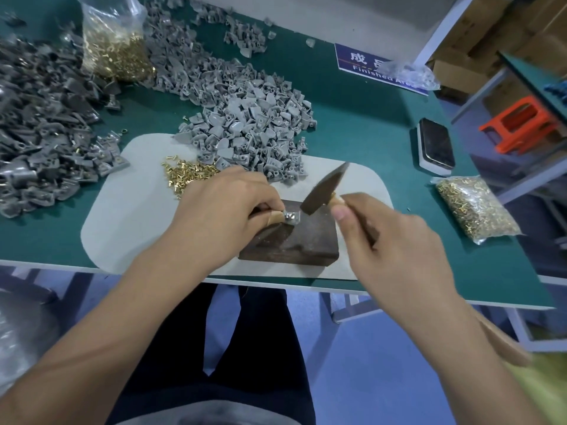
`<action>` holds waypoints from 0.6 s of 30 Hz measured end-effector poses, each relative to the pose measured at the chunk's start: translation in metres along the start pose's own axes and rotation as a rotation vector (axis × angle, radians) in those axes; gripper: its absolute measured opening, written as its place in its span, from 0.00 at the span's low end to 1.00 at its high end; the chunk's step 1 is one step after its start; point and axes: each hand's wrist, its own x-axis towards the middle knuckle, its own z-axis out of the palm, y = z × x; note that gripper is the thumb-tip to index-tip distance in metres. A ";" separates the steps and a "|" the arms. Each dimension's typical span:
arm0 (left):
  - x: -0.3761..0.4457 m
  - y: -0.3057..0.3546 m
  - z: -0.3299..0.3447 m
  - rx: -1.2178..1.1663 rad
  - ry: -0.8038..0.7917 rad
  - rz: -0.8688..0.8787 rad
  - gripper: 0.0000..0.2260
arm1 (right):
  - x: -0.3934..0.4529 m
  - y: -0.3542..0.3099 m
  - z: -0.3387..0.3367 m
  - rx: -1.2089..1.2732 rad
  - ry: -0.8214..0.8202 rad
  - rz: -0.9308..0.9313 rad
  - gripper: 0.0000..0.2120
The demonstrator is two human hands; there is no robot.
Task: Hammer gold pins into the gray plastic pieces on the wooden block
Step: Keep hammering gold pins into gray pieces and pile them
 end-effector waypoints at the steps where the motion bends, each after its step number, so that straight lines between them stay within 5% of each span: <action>1: 0.000 0.000 0.000 -0.003 -0.002 0.004 0.07 | 0.001 0.001 -0.002 0.071 0.073 0.024 0.15; 3: -0.001 -0.001 0.000 -0.011 0.002 0.012 0.07 | 0.003 0.001 -0.001 0.145 0.140 0.034 0.14; 7: 0.002 -0.003 -0.001 -0.024 -0.042 0.033 0.05 | 0.001 0.003 0.002 0.001 -0.102 -0.023 0.15; 11: 0.005 -0.005 -0.002 -0.036 -0.088 0.059 0.05 | 0.003 0.003 -0.002 0.137 0.038 0.010 0.13; 15: 0.008 -0.006 -0.003 -0.009 -0.109 0.080 0.06 | 0.005 0.001 -0.001 -0.004 -0.125 -0.049 0.15; 18: 0.008 -0.007 -0.004 -0.023 -0.109 0.080 0.04 | 0.006 0.007 -0.009 0.046 0.001 -0.019 0.14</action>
